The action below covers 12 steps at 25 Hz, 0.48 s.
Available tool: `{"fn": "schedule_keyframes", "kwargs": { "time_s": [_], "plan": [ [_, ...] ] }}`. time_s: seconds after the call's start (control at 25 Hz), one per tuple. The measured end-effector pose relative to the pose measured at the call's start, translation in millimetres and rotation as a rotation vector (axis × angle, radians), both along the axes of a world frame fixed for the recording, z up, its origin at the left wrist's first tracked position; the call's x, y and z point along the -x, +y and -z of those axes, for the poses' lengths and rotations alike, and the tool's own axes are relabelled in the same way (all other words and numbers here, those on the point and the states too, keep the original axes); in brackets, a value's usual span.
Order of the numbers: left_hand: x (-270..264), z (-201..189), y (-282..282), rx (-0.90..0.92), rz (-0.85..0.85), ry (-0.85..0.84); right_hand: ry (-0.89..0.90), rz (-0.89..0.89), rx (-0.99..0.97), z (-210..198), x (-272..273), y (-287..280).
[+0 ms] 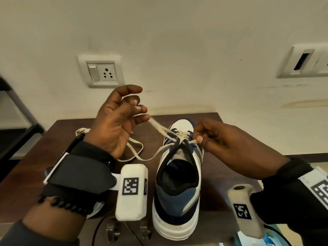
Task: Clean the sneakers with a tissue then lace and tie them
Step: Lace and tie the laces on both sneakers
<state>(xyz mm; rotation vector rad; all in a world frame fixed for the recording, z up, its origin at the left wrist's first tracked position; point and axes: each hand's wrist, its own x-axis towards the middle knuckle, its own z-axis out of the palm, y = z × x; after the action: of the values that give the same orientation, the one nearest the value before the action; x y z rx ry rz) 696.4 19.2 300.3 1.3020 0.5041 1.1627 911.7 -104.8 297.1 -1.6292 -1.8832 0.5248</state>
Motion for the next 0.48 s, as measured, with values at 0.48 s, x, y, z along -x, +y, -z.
{"fn": "schedule_keyframes", "kwargs": {
  "time_s": [0.48],
  "plan": [
    [-16,16,-20,-0.711,0.122,0.903,0.021,-0.015,-0.028,1,5,0]
  ]
}}
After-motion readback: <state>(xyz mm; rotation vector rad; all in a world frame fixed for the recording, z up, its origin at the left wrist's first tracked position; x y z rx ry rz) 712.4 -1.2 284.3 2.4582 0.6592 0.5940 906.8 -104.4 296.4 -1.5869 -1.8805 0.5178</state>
